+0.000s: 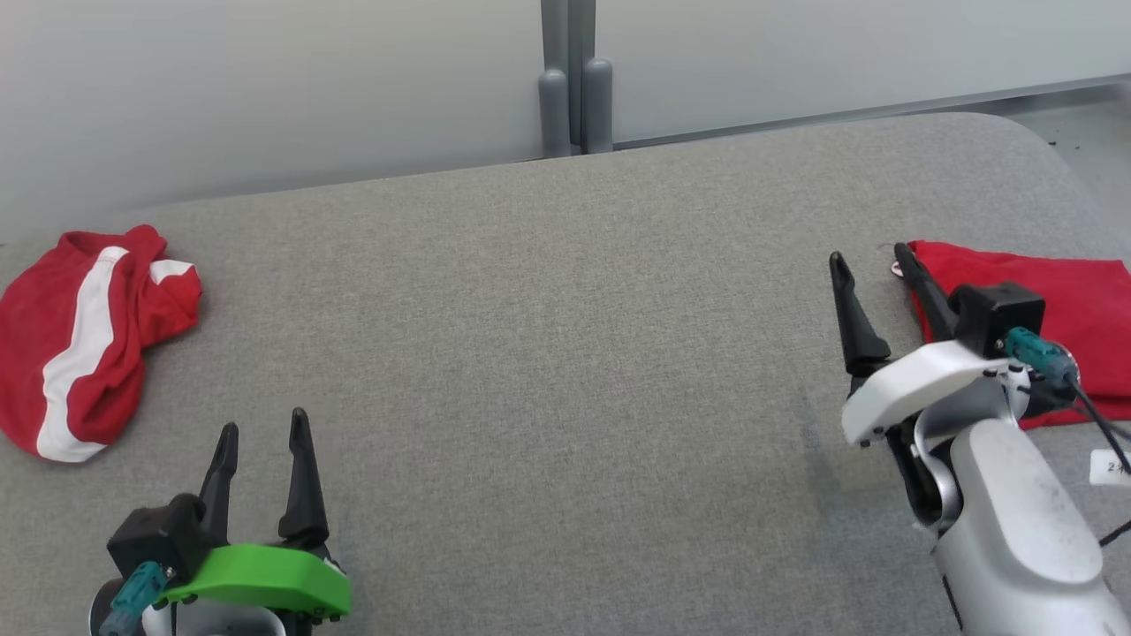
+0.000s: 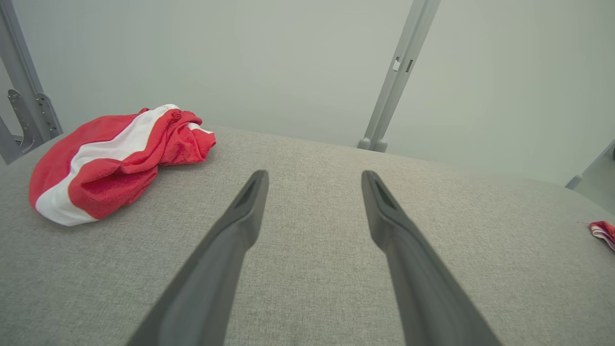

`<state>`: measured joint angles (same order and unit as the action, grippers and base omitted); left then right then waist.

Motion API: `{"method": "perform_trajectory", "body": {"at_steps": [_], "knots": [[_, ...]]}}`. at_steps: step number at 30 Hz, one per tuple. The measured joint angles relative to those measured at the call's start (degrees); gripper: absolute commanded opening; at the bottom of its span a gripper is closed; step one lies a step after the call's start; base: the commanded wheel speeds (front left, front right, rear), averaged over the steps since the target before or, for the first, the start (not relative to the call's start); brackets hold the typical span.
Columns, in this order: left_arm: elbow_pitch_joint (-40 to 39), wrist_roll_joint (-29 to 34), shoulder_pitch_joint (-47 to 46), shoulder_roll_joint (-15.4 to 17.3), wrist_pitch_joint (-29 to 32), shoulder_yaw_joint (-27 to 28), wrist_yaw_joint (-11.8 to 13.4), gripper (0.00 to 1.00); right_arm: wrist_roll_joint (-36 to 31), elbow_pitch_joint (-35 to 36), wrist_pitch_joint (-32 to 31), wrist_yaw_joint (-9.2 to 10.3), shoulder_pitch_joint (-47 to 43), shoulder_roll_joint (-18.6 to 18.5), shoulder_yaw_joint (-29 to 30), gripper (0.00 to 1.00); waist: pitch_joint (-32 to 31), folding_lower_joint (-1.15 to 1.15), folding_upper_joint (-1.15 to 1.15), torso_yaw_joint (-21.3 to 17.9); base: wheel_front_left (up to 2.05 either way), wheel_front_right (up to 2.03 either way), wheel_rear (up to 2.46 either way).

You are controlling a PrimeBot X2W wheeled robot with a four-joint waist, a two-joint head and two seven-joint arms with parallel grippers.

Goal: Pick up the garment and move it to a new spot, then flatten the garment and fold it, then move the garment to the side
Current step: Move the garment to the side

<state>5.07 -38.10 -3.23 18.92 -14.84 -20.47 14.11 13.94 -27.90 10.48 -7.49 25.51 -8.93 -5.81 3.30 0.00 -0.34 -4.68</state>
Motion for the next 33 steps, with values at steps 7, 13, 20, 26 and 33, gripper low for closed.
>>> {"method": "perform_trajectory", "body": {"at_steps": [7, 13, 20, 26, 33], "knots": [[0.3, 1.8, 3.1, -1.4, -0.1, 1.4, -0.4, 1.0, -3.0, 14.7, -4.7, 0.0, -11.4, 4.5, 3.6, 1.0, -1.8, 0.0, 0.0, 1.4, 0.0, 0.0, 0.0], [0.2, 3.7, 4.0, -2.5, -0.2, 2.0, -1.3, 1.0, -4.0, 23.3, -8.6, 0.0, -17.9, 5.9, 3.3, 1.0, -2.7, 0.0, 0.0, 2.3, 0.0, 0.0, 0.0], [0.4, 5.6, 4.9, -3.6, -0.2, 2.9, -2.4, 1.0, 1.0, 28.2, -9.7, 0.0, -24.3, 6.1, 1.3, 1.0, -3.2, 0.0, 0.0, 2.1, 0.0, 0.0, 0.0], [0.5, 6.4, 5.0, -4.3, -0.2, 3.2, -3.0, 1.0, 2.5, 29.2, -9.4, 0.0, -25.2, 6.1, 0.5, 1.0, -3.3, 0.0, 0.0, 1.8, 0.0, 0.0, 0.0], [1.1, 6.9, 5.0, -4.8, -0.2, 3.2, -3.6, 1.0, 2.1, 29.5, -9.3, 0.0, -25.1, 6.1, 0.6, 1.0, -3.4, 0.0, 0.0, 1.9, 0.0, 0.0, 0.0]]}}
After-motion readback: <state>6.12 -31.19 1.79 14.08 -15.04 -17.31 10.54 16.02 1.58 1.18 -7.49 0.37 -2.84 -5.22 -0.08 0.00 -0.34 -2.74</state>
